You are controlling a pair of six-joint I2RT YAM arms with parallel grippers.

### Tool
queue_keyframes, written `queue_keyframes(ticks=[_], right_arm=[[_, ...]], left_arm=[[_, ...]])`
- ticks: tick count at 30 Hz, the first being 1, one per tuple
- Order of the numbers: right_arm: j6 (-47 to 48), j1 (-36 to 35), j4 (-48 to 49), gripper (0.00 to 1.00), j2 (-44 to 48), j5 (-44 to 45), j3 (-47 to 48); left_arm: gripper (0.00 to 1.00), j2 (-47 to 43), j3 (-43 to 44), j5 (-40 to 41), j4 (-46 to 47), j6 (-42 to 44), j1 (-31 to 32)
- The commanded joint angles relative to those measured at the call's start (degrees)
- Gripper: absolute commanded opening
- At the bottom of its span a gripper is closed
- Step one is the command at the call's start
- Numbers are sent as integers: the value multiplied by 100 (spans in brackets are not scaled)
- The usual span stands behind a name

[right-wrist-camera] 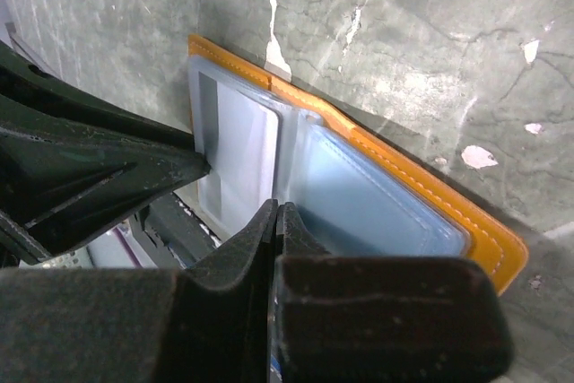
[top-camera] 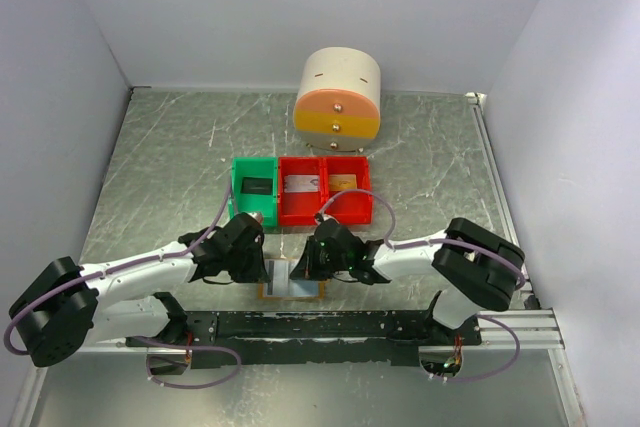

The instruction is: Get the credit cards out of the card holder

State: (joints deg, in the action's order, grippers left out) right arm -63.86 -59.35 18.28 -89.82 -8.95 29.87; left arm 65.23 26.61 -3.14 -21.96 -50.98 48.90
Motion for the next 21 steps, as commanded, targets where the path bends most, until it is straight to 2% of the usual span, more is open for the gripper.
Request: queue_keyframes(ticks=[1,5,10,13,18,21], right_arm=[[-12,-8,-117,0,105,129,-164],[-59,-10,131,0,22,17,-156],[-94,-23,236,16,-344,-62,79],[-192,-36,115,19,-626,37,184],[-219,-127,803,20,-730,-291,76],[-292,-130,1347,12,-723,-521,-59]], left_arm=[[26,-44,-77,102,-37,52,39],[26,-72,-47,46,-35,116,43],[28,-61,-47,-198,113,247,46],[26,-4,-33,-402,257,339,38],[25,65,-11,-544,358,405,44],[24,123,-12,-585,405,405,42]])
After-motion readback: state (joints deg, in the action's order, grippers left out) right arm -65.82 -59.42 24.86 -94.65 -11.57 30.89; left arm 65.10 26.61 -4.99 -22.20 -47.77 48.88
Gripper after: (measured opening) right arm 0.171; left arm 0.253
